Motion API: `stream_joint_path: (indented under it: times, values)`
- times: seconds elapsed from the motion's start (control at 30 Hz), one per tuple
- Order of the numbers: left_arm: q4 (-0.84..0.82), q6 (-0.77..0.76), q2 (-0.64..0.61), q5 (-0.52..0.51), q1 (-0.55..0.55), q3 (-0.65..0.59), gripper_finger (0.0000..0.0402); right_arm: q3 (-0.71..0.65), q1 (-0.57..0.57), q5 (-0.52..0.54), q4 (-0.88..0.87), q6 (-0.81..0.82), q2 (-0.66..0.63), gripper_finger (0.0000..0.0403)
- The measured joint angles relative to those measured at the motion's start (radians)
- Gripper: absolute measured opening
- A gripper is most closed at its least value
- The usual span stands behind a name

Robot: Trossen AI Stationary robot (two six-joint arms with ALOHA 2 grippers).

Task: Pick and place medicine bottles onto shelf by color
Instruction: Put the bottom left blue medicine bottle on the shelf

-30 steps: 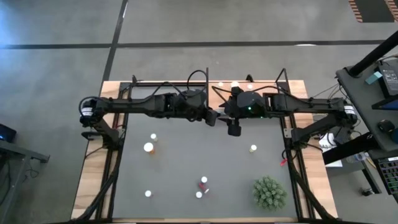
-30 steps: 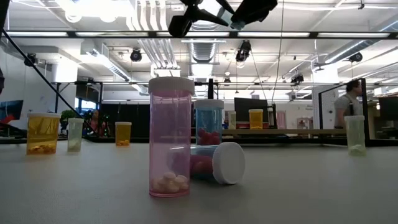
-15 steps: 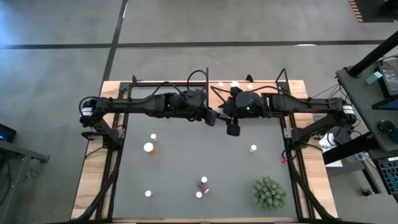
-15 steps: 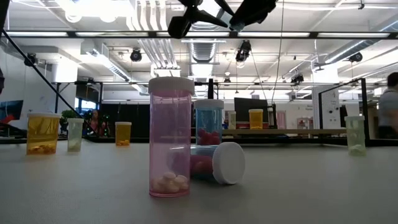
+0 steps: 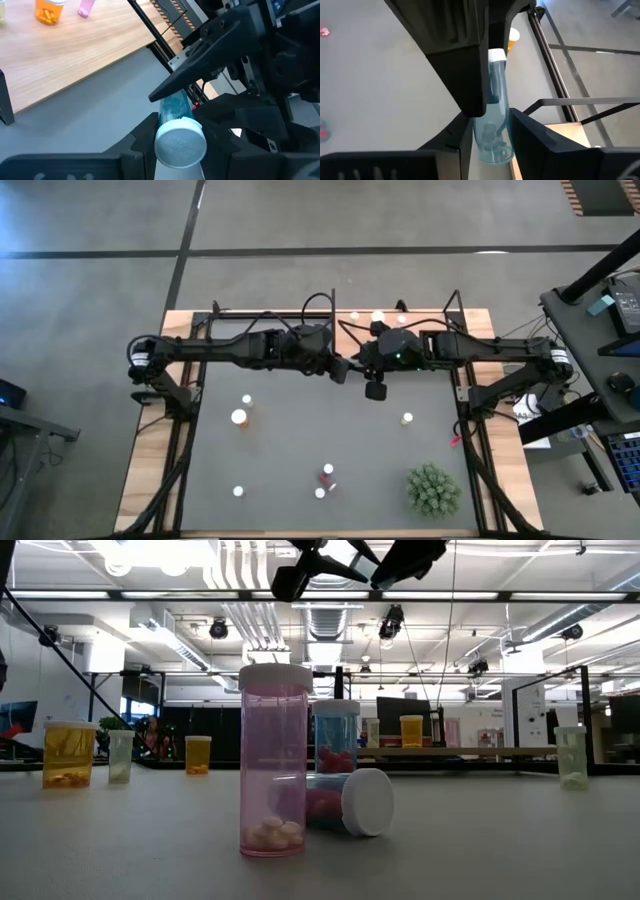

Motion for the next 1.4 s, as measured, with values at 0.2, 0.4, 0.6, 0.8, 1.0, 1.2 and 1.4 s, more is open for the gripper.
stream_joint_path:
  times: [0.2, 0.4, 0.6, 0.8, 1.0, 1.2, 1.4]
  values:
    - [0.039, 0.042, 0.0, -0.007, 0.0, -0.004, 0.0135, 0.0, -0.001, 0.009, -0.017, 0.006, -0.001, 0.0102]
    - [0.077, 0.046, 0.0, -0.006, 0.0, -0.012, 0.0188, 0.0, -0.002, 0.009, -0.07, 0.0, -0.008, 0.0102]
    - [0.074, 0.049, 0.0, -0.04, 0.001, -0.012, 0.0227, 0.0, -0.047, 0.009, -0.178, 0.0, -0.045, 0.0102]
    - [0.075, 0.049, 0.0, -0.085, 0.011, -0.012, 0.0237, 0.0, -0.14, 0.009, -0.298, -0.001, -0.111, 0.0102]
    - [0.112, 0.046, 0.0, -0.09, 0.013, -0.014, 0.0237, -0.062, -0.264, 0.008, -0.33, 0.023, -0.229, 0.0102]
    - [0.171, 0.048, 0.0, -0.131, 0.013, -0.014, 0.0238, -0.278, -0.349, 0.009, -0.17, 0.155, -0.388, 0.0102]
    - [0.202, 0.049, 0.0, -0.232, 0.019, -0.016, 0.0238, -0.52, -0.354, 0.006, 0.139, 0.265, -0.485, 0.0102]
